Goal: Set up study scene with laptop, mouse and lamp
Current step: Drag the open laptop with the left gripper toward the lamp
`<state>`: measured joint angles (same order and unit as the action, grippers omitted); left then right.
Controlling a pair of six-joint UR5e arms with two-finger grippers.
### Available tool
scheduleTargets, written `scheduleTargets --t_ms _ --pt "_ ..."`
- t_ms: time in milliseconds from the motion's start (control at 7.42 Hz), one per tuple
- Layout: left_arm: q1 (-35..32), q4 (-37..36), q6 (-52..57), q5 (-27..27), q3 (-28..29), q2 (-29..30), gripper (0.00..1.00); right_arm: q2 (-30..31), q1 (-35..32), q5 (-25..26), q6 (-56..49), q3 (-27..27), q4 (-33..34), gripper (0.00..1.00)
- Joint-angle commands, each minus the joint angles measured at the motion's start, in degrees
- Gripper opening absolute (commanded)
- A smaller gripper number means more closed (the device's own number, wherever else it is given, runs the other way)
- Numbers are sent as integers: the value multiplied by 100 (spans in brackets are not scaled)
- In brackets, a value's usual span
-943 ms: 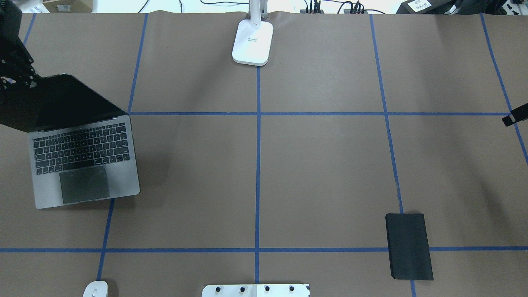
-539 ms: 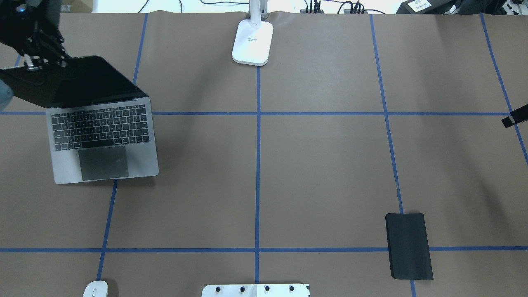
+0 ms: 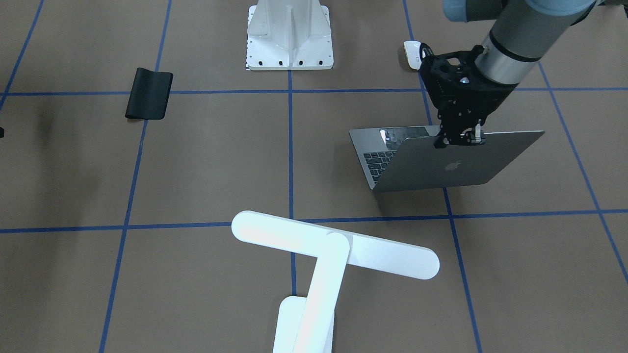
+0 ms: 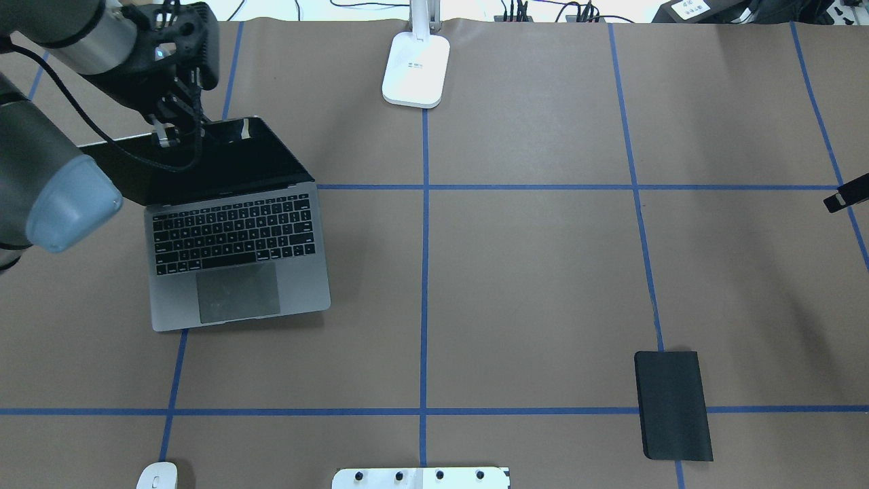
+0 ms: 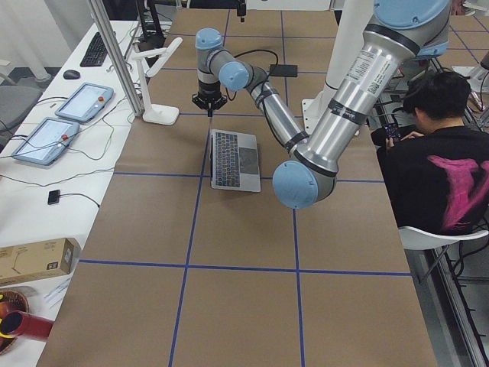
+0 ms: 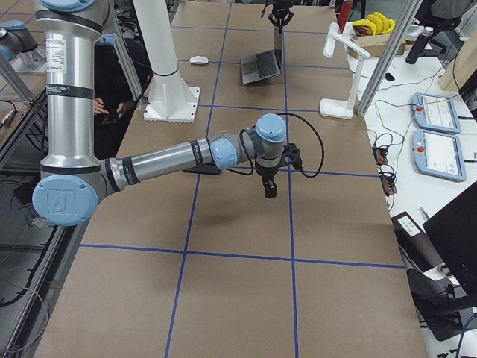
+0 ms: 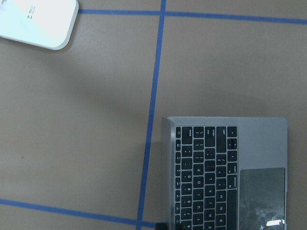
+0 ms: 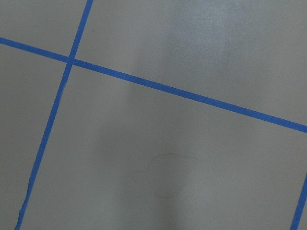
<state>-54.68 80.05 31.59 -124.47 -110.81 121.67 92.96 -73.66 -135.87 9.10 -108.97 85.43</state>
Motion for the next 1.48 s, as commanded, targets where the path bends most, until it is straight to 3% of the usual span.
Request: scheduleTargets --t_ms 0,135,1212,1347 --pt "473 20 -179 300 42 346 13 -6 1 -19 -5 -63 -9 99" --pt "519 55 -171 623 77 470 13 3 1 -1 -13 -54 -9 99" --pt "511 327 585 1065 692 814 14 -23 9 8 -40 -81 0 99" --pt "493 667 863 1239 954 823 14 -23 9 8 -40 -81 0 99"
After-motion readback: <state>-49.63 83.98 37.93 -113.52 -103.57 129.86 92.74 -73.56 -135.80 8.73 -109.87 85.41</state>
